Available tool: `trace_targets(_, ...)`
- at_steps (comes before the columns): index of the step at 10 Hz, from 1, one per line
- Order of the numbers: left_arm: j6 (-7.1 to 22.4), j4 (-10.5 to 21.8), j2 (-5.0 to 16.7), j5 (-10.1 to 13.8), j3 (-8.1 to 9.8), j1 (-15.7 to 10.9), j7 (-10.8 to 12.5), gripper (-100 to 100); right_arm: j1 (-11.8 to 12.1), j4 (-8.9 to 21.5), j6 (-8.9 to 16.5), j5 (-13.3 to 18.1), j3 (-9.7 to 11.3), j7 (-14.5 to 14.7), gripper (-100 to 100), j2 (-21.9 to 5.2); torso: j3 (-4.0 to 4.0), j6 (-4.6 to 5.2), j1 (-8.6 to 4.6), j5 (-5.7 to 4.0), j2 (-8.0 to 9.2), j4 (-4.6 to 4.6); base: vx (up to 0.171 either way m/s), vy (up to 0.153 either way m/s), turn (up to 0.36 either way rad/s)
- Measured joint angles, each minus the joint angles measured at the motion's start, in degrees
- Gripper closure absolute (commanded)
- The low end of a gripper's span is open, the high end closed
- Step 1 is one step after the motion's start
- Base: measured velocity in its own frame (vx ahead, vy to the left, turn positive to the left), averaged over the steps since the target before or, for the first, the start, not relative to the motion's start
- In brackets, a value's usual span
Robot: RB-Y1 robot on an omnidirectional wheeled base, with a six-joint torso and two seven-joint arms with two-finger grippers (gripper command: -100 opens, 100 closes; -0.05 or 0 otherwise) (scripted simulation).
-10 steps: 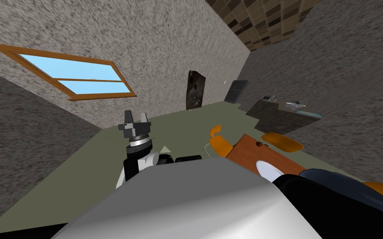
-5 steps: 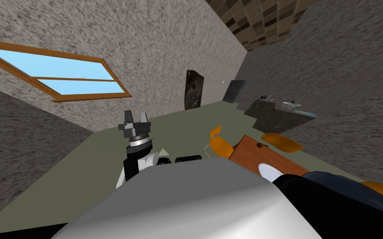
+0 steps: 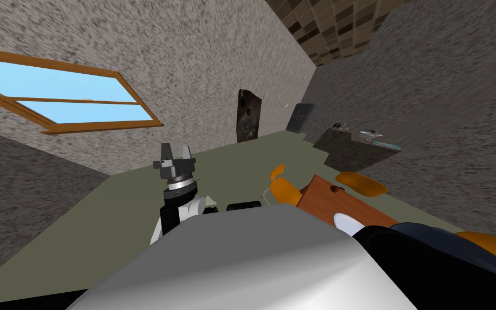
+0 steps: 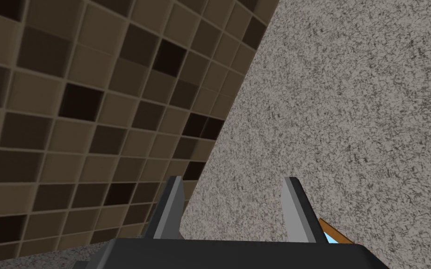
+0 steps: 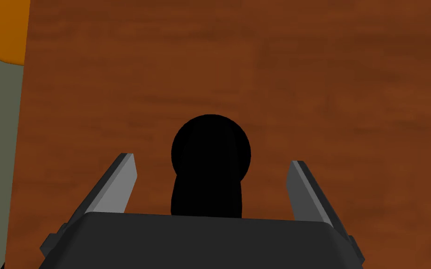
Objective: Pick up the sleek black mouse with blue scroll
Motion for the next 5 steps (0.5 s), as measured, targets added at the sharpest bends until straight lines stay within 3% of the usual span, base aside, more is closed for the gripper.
trace_targets(2,0.0,0.0,0.0,0.0,0.0,0.0,0.0,0,-0.3,1.4,1.1,-0.1,0.4,-1.2,-100,1.1,0.03,-0.01,0.06,0.02,0.06,0.01,0.018,-0.012,-0.005)
trace_targets(3,0.0,0.0,0.0,0.0,0.0,0.0,0.0,0,-0.3,1.5,1.3,-0.1,0.4,-1.2,0,1.1,0.07,-0.01,0.1,0.03,0.12,0.03,0.0,0.0,0.0)
trace_targets(4,0.0,0.0,0.0,0.0,0.0,0.0,0.0,0,-0.3,1.5,1.3,-0.1,0.4,-1.2,-100,1.1,0.09,-0.01,0.12,0.03,0.16,0.04,-0.002,-0.036,-0.06)
trace_targets(5,0.0,0.0,0.0,0.0,0.0,0.0,0.0,0,-1.5,2.2,1.5,1.0,-0.2,-1.2,-100,1.9,0.1,-0.01,0.02,0.01,0.18,0.04,-0.006,-0.075,-0.055)
